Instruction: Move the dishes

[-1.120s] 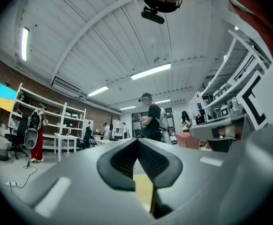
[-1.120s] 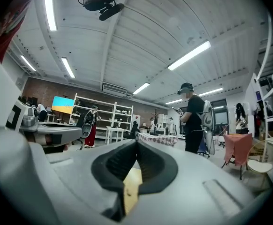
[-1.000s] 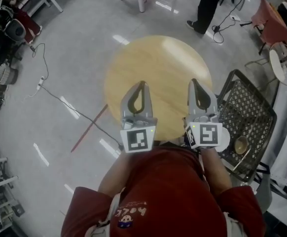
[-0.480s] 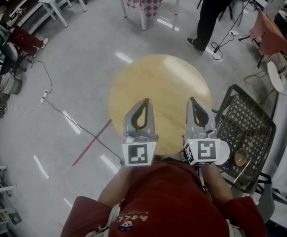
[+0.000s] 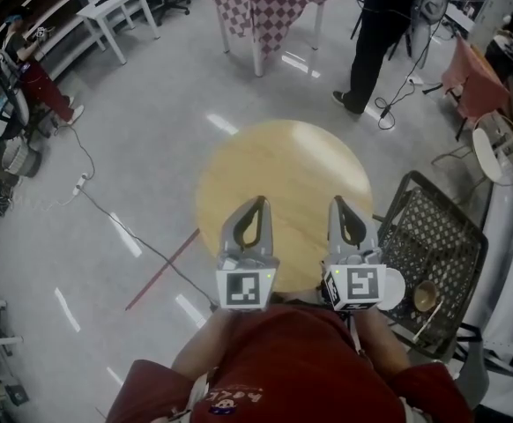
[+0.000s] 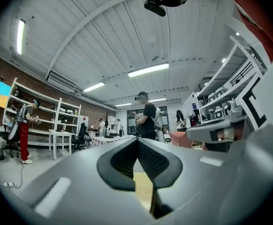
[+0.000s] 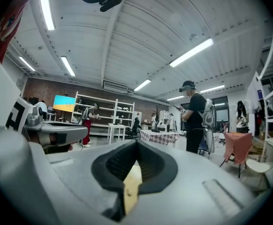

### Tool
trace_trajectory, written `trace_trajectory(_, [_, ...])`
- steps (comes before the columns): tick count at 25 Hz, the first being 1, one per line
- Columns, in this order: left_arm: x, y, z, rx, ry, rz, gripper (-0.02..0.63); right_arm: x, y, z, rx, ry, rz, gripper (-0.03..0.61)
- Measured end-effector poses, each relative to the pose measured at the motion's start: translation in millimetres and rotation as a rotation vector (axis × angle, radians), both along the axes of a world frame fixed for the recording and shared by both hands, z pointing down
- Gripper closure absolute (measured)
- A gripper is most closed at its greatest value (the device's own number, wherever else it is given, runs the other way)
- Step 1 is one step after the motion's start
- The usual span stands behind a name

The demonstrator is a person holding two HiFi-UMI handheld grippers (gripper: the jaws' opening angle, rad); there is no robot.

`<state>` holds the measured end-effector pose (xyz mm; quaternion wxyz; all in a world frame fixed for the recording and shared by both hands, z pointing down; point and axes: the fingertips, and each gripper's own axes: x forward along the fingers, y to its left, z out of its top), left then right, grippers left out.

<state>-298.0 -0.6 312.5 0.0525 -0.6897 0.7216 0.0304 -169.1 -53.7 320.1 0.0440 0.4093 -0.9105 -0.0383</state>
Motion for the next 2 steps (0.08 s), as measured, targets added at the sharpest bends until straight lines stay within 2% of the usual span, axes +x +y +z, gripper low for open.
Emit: trace_trajectory(2, [3.0, 1.6, 0.0, 0.003, 0.0, 0.002, 0.607, 3.5, -0.1, 0.0, 0.001, 0.0, 0.005, 0.578])
